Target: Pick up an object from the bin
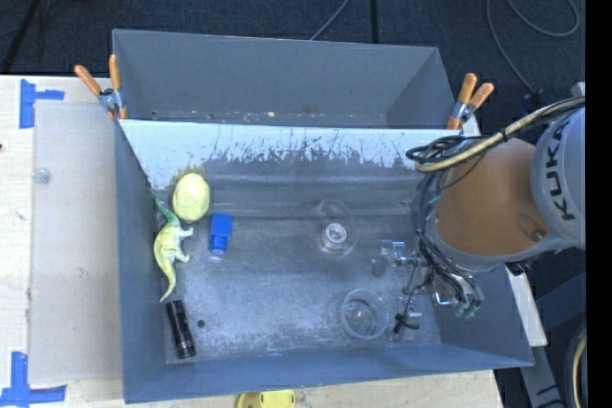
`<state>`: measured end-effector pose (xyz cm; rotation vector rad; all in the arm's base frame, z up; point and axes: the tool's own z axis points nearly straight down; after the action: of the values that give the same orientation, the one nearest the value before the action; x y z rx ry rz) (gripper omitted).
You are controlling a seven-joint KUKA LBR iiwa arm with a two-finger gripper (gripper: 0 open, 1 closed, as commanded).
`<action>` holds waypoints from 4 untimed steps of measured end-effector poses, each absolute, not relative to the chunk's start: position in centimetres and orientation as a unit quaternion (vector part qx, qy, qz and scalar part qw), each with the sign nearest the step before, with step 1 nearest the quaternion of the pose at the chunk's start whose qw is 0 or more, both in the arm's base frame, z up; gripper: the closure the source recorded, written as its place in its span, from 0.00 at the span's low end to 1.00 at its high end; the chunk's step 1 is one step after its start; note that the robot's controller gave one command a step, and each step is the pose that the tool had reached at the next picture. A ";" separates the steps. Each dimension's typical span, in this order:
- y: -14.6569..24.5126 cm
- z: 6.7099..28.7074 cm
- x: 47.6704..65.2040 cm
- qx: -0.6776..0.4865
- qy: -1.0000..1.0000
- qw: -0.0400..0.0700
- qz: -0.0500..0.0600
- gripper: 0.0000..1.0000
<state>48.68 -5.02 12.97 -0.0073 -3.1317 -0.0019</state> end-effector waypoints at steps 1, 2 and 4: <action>-5.0 13.4 48.9 -0.002 -1.000 0.001 0.000 0.00; -5.2 10.2 48.5 0.011 -1.000 0.000 0.000 0.00; -5.5 7.2 47.9 -0.088 -0.996 0.002 0.000 1.00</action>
Offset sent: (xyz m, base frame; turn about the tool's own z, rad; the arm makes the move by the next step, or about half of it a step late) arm -0.0093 -0.0050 -0.0597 -0.0479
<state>47.87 -5.45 7.20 -0.2763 -3.1259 -0.0009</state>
